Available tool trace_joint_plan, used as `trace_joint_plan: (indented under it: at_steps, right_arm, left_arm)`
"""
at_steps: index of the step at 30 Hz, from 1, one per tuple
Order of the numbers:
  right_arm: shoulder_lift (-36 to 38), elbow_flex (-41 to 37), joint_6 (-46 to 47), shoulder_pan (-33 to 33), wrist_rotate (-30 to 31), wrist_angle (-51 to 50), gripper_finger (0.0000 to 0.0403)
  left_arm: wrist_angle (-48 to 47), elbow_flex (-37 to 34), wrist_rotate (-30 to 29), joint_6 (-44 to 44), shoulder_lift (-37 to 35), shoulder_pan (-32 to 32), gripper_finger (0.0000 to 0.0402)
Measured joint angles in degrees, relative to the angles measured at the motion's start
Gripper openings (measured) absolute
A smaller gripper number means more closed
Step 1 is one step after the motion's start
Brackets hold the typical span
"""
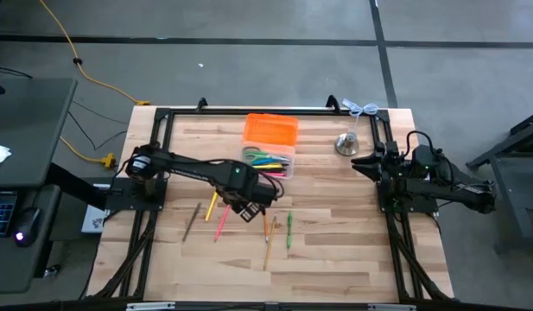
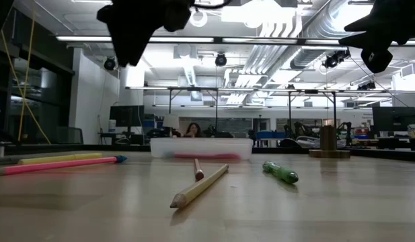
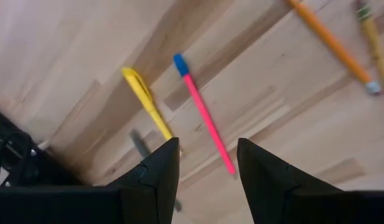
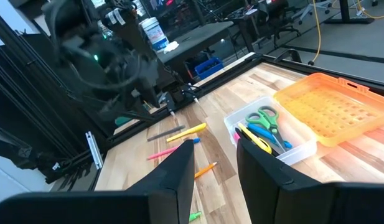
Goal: Pick & place school supplies into a supply box
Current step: Put the pink pencil into the transparent supply box
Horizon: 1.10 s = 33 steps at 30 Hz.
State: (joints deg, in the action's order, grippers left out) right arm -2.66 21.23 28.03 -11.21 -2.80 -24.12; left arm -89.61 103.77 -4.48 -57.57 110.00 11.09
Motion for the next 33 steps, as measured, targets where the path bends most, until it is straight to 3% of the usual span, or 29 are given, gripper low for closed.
trace_joint_plan:
  at_steps: [33]
  right_arm:
    - [-0.02,0.0,0.0,-0.02,0.89,0.0,0.0098]
  left_arm:
    - [24.5,-22.35,2.65,-7.94,-0.02,4.39,0.0188]
